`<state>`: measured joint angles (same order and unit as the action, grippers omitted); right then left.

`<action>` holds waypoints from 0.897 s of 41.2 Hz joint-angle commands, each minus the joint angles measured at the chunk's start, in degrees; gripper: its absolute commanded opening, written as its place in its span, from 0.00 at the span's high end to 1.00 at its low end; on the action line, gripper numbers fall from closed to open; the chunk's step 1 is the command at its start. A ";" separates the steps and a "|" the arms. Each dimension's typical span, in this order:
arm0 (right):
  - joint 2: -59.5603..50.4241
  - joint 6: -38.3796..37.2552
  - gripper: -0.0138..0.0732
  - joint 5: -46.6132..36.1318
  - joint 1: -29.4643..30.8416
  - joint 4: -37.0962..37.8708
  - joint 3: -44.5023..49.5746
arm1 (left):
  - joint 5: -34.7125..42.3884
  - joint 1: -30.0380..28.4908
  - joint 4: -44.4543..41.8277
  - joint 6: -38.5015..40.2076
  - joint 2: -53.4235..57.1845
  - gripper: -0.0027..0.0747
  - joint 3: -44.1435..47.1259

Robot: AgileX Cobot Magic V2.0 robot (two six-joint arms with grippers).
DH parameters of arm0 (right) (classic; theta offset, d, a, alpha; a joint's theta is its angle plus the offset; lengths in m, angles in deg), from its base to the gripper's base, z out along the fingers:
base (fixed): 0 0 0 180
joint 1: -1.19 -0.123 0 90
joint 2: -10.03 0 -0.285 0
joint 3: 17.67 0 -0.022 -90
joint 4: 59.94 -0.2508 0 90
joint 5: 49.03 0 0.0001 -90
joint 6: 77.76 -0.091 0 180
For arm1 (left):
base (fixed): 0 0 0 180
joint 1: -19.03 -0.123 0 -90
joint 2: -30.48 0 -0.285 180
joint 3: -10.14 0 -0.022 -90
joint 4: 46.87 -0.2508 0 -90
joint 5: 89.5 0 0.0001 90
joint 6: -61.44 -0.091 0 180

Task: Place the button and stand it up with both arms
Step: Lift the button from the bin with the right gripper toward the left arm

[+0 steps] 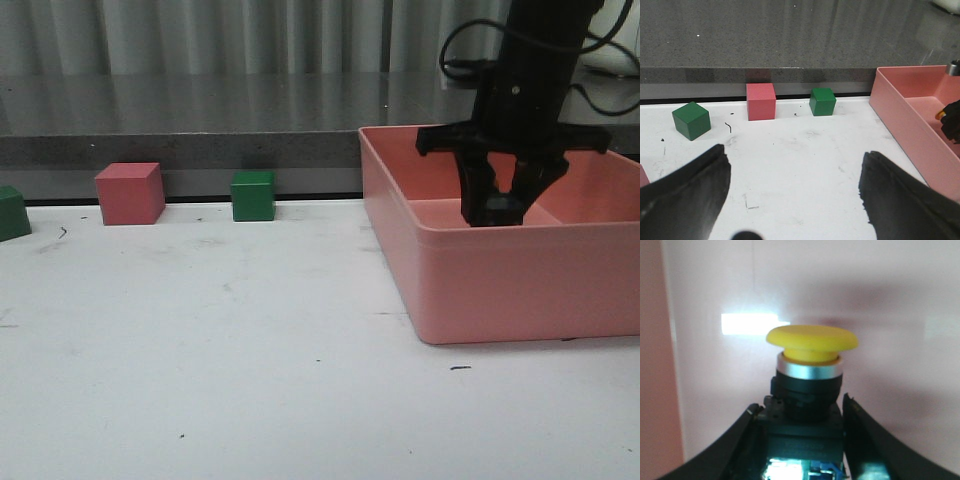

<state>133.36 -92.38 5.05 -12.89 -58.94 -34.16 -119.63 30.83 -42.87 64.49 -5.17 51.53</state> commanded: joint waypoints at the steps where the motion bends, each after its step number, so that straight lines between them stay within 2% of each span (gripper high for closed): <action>1: -6.82 0.21 0.52 0.41 -1.08 -0.05 -1.94 | 4.72 0.47 0.19 0.48 -0.71 0.29 -2.00; 16: -14.57 0.27 0.52 10.64 -10.16 -0.09 -1.94 | 4.72 0.47 0.19 0.48 -0.71 0.29 -2.00; 23: -14.64 -0.10 0.52 11.08 -14.47 -2.02 -1.94 | 4.72 0.47 0.19 0.48 -0.71 0.29 -2.00; 30: -13.37 -4.36 0.52 7.86 -21.43 -1.91 -2.79 | 4.72 0.47 0.29 0.48 -0.71 0.29 -2.00; 37: -7.15 -9.21 0.52 11.79 -25.96 -0.21 -10.17 | 4.72 0.47 0.29 0.48 -0.71 0.29 -2.00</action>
<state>126.10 -99.05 16.49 -37.22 -60.70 -39.33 -119.53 30.83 -42.87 64.49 -5.17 51.53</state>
